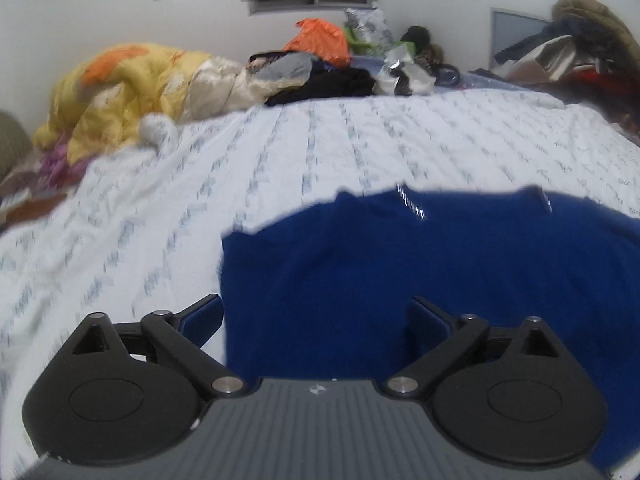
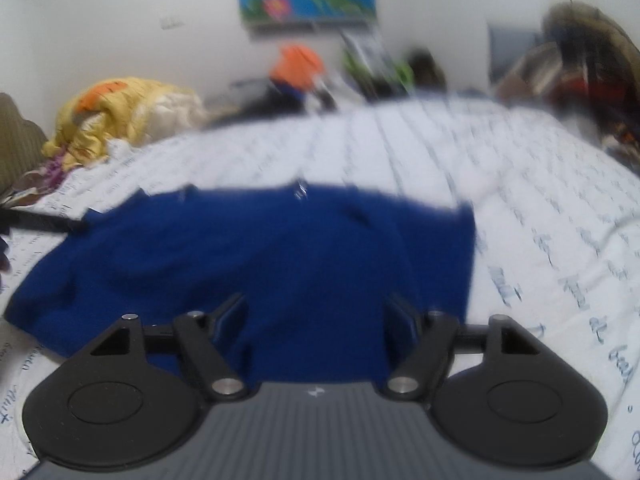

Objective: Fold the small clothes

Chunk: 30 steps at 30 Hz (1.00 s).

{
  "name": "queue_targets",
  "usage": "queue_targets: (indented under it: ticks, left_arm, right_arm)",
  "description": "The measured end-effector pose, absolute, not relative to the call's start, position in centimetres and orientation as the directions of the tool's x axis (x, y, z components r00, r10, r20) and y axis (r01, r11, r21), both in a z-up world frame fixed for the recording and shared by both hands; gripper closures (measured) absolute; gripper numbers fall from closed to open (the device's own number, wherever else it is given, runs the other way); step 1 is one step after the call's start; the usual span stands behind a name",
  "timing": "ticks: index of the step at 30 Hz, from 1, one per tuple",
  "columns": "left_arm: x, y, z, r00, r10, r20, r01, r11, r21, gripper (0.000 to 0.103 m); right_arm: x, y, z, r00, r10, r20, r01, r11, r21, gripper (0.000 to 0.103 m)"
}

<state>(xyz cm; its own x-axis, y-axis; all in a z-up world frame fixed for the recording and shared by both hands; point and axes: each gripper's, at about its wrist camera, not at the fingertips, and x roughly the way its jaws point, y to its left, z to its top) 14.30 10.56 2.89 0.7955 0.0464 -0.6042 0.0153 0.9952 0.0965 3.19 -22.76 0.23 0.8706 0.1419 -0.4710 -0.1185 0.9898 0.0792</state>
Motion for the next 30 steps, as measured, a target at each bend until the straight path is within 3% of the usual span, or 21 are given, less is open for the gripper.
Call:
queue_targets:
  ticks: [2, 8, 17, 30]
  left_arm:
    - [13.7, 10.1, 1.7, 0.786, 0.058, -0.616, 0.002, 0.995, 0.096, 0.005]
    - [11.3, 9.1, 0.5, 0.818, 0.118, -0.563, -0.053, 0.990, 0.130, 0.001]
    - [10.3, 9.5, 0.1, 0.813, 0.108, -0.572, -0.062, 0.993, 0.100, 0.000]
    - [9.9, 10.0, -0.2, 0.811, 0.104, -0.575, -0.077, 0.994, 0.072, 0.000]
  right_arm:
    - [3.4, -22.3, 0.1, 0.874, 0.128, -0.469, -0.120, 0.992, 0.047, 0.022]
    - [4.7, -22.0, -1.7, 0.856, 0.063, -0.513, -0.065, 0.998, 0.014, 0.021]
    - [4.7, -21.3, -2.5, 0.847, 0.044, -0.529, -0.083, 0.995, -0.048, 0.001]
    - [5.0, -21.1, -2.7, 0.836, 0.043, -0.548, -0.082, 0.995, -0.048, 0.000]
